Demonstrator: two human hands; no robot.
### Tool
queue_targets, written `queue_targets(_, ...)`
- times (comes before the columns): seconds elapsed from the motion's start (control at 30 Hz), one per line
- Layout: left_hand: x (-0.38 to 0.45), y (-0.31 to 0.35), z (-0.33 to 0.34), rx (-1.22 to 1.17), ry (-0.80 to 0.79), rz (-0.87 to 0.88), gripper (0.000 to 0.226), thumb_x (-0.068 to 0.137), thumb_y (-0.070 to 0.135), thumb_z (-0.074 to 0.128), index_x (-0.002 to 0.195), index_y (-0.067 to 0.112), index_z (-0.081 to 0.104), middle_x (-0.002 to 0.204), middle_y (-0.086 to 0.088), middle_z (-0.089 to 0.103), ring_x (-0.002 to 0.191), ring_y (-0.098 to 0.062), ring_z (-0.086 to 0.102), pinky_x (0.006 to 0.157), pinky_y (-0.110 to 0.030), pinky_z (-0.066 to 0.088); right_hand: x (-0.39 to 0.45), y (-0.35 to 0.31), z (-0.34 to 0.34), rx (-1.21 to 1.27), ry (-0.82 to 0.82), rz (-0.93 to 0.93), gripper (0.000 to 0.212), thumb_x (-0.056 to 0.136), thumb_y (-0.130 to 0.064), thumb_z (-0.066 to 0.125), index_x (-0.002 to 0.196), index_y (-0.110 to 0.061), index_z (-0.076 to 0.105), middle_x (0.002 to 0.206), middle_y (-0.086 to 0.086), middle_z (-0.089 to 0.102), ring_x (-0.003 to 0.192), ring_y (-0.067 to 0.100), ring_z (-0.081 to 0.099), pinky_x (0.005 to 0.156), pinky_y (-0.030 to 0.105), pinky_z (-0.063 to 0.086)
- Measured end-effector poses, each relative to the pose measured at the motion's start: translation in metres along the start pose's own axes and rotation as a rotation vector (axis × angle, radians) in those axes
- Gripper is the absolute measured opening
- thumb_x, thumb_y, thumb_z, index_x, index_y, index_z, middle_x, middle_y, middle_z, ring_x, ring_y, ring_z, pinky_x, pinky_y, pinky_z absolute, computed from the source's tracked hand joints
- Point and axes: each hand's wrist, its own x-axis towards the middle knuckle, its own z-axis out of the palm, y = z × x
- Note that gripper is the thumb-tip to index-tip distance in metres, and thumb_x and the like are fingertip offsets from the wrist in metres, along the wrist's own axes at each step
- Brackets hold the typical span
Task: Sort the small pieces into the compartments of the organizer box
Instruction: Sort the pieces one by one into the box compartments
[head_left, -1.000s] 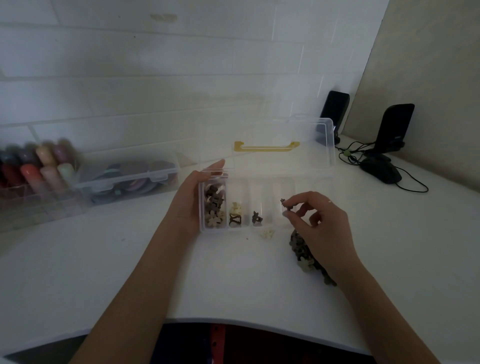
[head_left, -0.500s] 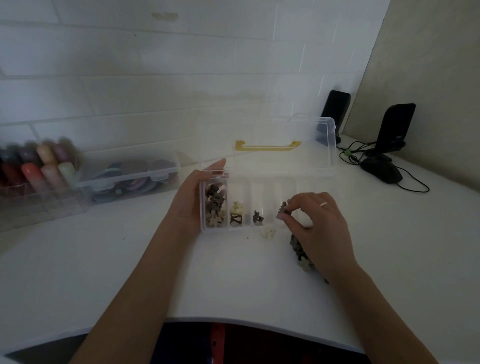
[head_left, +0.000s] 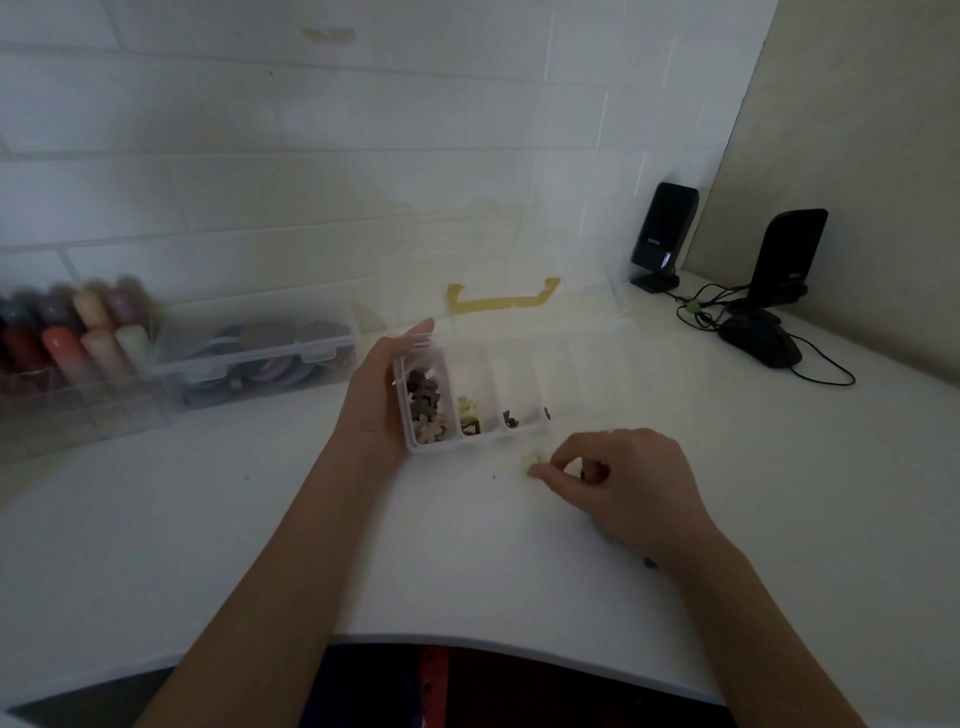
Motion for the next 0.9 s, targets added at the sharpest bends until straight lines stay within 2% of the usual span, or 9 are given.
queue_targets(0.1, -0.001, 0.001, 0.001, -0.035, 0.014, 0.002, 0.037, 0.085, 0.024, 0.056, 0.120, 0.018, 0.066, 0.132, -0.012, 0.060, 0.117, -0.030, 0.059, 0.103, -0.049, 0.042, 0.001, -0.003, -0.002, -0.086, -0.111, 0.132, 0.030, 0.079, -0.061, 0.056, 0.097, -0.041, 0.069, 0.056, -0.012, 0.059, 0.065, 0.007, 0.061, 0.065, 0.025, 0.048)
queue_targets(0.2, -0.004, 0.002, 0.003, 0.003, 0.002, 0.003, 0.038, 0.085, 0.024, 0.056, 0.122, 0.019, 0.065, 0.127, -0.009, 0.063, 0.106, -0.027, 0.062, 0.089, -0.043, 0.052, 0.003, -0.002, -0.002, -0.145, -0.190, 0.204, 0.042, 0.080, -0.066, 0.049, 0.118, -0.049, 0.056, 0.082, -0.010, 0.070, 0.084, 0.011, 0.065, 0.075, 0.025, 0.047)
queue_targets(0.3, -0.004, 0.001, 0.003, 0.022, -0.026, -0.010, 0.043, 0.080, 0.027, 0.061, 0.122, 0.018, 0.065, 0.121, -0.010, 0.066, 0.105, -0.029, 0.063, 0.095, -0.050, 0.049, 0.004, -0.006, -0.001, -0.159, -0.185, 0.197, 0.034, 0.082, -0.064, 0.049, 0.111, -0.049, 0.060, 0.091, -0.010, 0.071, 0.087, 0.012, 0.065, 0.076, 0.024, 0.045)
queue_targets(0.43, -0.003, 0.000, 0.003, 0.042, -0.063, 0.000, 0.044, 0.073, 0.029, 0.062, 0.116, 0.018, 0.068, 0.109, -0.007, 0.069, 0.096, -0.026, 0.066, 0.089, -0.046, 0.051, 0.002, -0.006, -0.002, -0.056, -0.180, 0.138, 0.018, 0.080, -0.052, 0.060, 0.091, -0.040, 0.068, 0.055, -0.011, 0.054, 0.057, 0.004, 0.054, 0.058, 0.018, 0.040)
queue_targets(0.53, -0.003, -0.001, 0.002, 0.041, -0.079, 0.014, 0.045, 0.072, 0.029, 0.059, 0.115, 0.018, 0.068, 0.106, -0.005, 0.071, 0.092, -0.024, 0.068, 0.079, -0.041, 0.053, 0.000, -0.005, 0.001, 0.259, -0.081, 0.084, 0.006, 0.077, -0.032, 0.072, 0.082, -0.029, 0.072, 0.042, -0.010, 0.042, 0.041, 0.006, 0.041, 0.049, 0.010, 0.029)
queue_targets(0.6, -0.004, -0.001, 0.002, 0.031, -0.084, 0.012, 0.045, 0.071, 0.029, 0.058, 0.114, 0.019, 0.068, 0.102, -0.004, 0.071, 0.088, -0.022, 0.068, 0.077, -0.039, 0.053, 0.001, -0.005, -0.001, 0.413, 0.064, 0.105, 0.005, 0.077, -0.023, 0.074, 0.079, -0.024, 0.070, 0.045, -0.008, 0.044, 0.042, 0.006, 0.038, 0.048, 0.014, 0.033)
queue_targets(0.7, -0.003, 0.000, 0.001, -0.010, -0.118, 0.007, 0.036, 0.077, 0.025, 0.055, 0.110, 0.020, 0.068, 0.091, -0.002, 0.069, 0.079, -0.021, 0.066, 0.075, -0.038, 0.052, 0.007, 0.000, -0.006, 0.459, 0.249, 0.243, 0.006, 0.080, -0.026, 0.070, 0.079, -0.025, 0.064, 0.056, -0.006, 0.053, 0.050, 0.006, 0.044, 0.052, 0.026, 0.043)
queue_targets(0.8, 0.000, 0.002, -0.002, -0.055, -0.134, -0.019, 0.025, 0.084, 0.022, 0.052, 0.103, 0.020, 0.068, 0.084, -0.002, 0.066, 0.076, -0.021, 0.061, 0.074, -0.038, 0.049, 0.010, 0.006, -0.009, 0.549, 0.268, 0.352, 0.003, 0.083, -0.028, 0.065, 0.083, -0.026, 0.067, 0.074, -0.006, 0.064, 0.061, 0.003, 0.052, 0.057, 0.025, 0.049)
queue_targets(0.9, -0.001, 0.002, -0.002, -0.044, -0.108, -0.001, 0.033, 0.084, 0.020, 0.049, 0.110, 0.019, 0.069, 0.087, -0.003, 0.067, 0.077, -0.022, 0.064, 0.074, -0.037, 0.051, 0.010, 0.009, -0.007, 0.567, 0.245, 0.376, 0.007, 0.084, -0.030, 0.064, 0.085, -0.026, 0.070, 0.086, -0.008, 0.067, 0.071, 0.005, 0.056, 0.061, 0.021, 0.049)
